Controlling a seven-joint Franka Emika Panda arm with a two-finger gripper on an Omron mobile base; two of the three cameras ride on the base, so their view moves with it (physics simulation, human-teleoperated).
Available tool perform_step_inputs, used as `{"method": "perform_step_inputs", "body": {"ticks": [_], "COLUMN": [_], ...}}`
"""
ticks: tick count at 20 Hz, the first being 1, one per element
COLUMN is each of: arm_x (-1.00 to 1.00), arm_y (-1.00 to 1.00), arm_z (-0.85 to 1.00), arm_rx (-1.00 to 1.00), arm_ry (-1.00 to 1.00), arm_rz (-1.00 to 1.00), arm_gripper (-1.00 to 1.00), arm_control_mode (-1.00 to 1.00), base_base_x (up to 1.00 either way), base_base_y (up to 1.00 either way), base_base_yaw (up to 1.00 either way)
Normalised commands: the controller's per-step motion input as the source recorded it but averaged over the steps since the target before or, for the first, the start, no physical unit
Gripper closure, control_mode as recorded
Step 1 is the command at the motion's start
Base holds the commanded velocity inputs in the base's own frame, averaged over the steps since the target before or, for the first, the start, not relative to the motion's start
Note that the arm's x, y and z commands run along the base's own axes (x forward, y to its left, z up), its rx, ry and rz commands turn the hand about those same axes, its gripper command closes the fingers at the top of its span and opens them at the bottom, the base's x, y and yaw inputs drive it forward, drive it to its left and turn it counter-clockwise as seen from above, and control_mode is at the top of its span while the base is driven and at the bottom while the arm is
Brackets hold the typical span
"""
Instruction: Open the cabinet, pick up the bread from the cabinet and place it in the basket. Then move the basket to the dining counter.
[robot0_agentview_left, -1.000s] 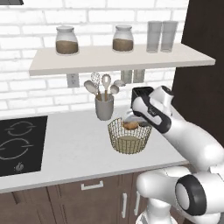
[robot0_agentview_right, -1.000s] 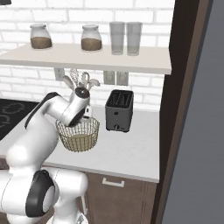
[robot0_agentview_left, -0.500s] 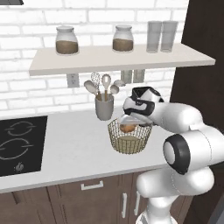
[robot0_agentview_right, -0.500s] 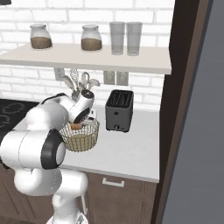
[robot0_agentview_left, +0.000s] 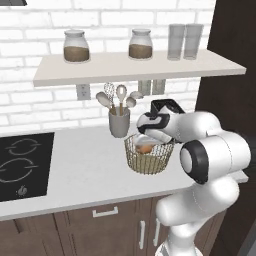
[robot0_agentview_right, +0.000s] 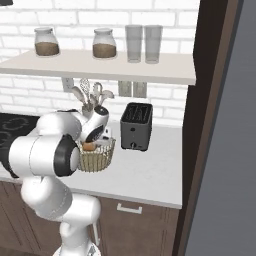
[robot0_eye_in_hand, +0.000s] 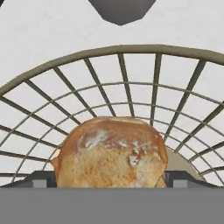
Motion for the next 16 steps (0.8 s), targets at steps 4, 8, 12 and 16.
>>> {"method": "perform_step_inputs", "body": {"ticks": [4,8,12,16], "arm_x": [0.39,0.01,0.0,-0.15], "arm_y": [0.07,0.08,0.12,0.0], "arm_z": [-0.17,-0.1,-0.14,0.0], "arm_rx": [0.0,0.0,-0.03,-0.04], "arm_ry": [0.0,0.0,0.0,-0.02], "arm_rz": [0.0,0.0,0.0,0.0], "arm_gripper": [1.0,-1.0,-1.0,-1.0], "arm_control_mode": [-1.0,-1.0,-1.0,-1.0], "base_base_x": [0.0,0.0,0.0,0.0], "base_base_y": [0.0,0.0,0.0,0.0], "base_base_yaw": [0.0,0.0,0.0,0.0]}}
